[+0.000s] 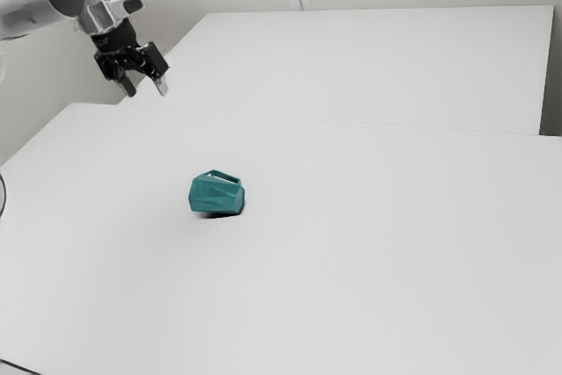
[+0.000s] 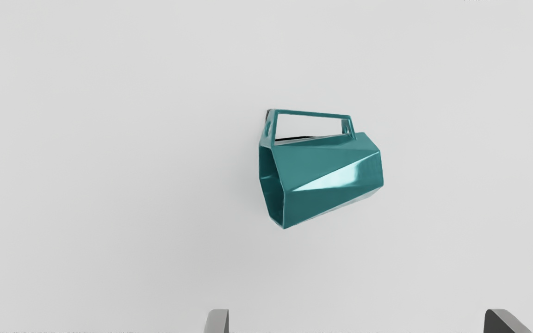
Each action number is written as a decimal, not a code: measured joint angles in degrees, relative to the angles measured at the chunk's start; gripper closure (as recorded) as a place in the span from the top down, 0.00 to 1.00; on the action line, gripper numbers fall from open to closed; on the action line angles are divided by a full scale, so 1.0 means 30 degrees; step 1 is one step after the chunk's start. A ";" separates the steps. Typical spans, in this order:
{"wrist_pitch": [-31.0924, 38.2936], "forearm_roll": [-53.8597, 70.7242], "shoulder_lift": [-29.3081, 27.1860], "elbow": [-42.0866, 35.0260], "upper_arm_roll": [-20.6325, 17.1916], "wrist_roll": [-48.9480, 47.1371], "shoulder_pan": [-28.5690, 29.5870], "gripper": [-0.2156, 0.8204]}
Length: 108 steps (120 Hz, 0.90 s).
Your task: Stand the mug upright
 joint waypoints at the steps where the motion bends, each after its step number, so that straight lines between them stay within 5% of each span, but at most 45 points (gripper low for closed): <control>1: -0.0016 -0.0270 -0.0003 -0.0089 0.0144 0.0086 0.0018 0.79; 27: -0.0267 -0.6642 0.0158 -0.2042 0.1868 0.3057 0.1242 0.79; 72: -0.0359 -1.1092 0.4320 -0.2231 0.1729 0.7785 0.2691 0.79; 108: 0.0837 -1.2780 0.4809 -0.4874 0.1044 1.0118 0.2643 0.79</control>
